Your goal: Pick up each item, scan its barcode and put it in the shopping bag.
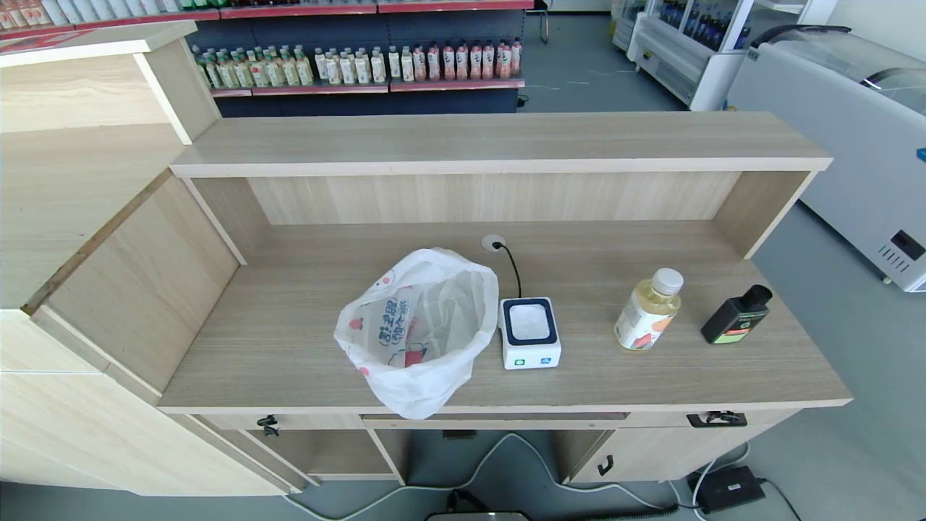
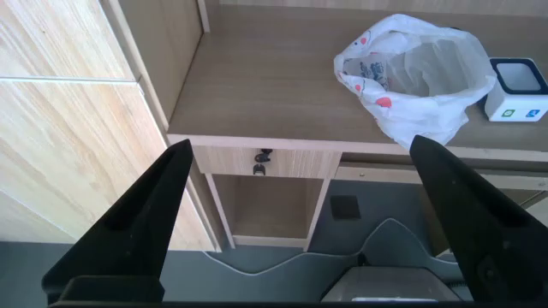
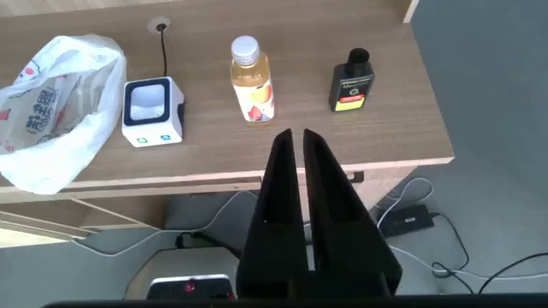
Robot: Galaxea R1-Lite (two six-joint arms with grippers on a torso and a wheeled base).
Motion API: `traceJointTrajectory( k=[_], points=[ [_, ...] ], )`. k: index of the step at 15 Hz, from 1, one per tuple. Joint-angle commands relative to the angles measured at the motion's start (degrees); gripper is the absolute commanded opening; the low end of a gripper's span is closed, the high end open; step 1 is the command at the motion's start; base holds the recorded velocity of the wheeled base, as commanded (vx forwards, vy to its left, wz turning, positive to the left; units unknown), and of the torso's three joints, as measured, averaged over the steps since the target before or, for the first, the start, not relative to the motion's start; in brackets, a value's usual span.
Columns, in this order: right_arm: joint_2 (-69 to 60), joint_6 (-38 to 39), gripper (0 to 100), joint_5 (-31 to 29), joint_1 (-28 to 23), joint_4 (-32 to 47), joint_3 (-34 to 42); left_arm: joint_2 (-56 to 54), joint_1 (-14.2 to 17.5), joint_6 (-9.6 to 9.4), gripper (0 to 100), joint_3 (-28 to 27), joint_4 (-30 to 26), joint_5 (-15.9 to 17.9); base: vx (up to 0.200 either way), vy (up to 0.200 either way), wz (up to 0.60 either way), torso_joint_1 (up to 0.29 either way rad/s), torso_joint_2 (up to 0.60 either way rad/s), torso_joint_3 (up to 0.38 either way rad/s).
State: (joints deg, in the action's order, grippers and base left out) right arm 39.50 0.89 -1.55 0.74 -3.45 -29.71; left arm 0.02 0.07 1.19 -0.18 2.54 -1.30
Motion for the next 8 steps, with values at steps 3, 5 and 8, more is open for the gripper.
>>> traceJointTrajectory(
  k=[3, 5, 8],
  points=[
    [26.2, -1.5, 100, -0.8, -2.0, -10.7, -1.0, 0.0, 0.0, 0.04, 100, 0.0, 0.0, 0.0, 0.0, 0.0, 0.0, 0.0, 0.0, 0.0],
    [33.1, -3.2, 100, -1.1, -3.6, -15.7, 0.7, 0.0, 0.0, 0.04, 100, 0.0, 0.0, 0.0, 0.0, 0.0, 0.0, 0.0, 0.0, 0.0],
    [49.1, -8.9, 100, -0.9, -10.7, -32.1, 4.3, 0.0, 0.0, 0.04, 100, 0.0, 0.0, 0.0, 0.0, 0.0, 0.0, 0.0, 0.0, 0.0]
  ],
)
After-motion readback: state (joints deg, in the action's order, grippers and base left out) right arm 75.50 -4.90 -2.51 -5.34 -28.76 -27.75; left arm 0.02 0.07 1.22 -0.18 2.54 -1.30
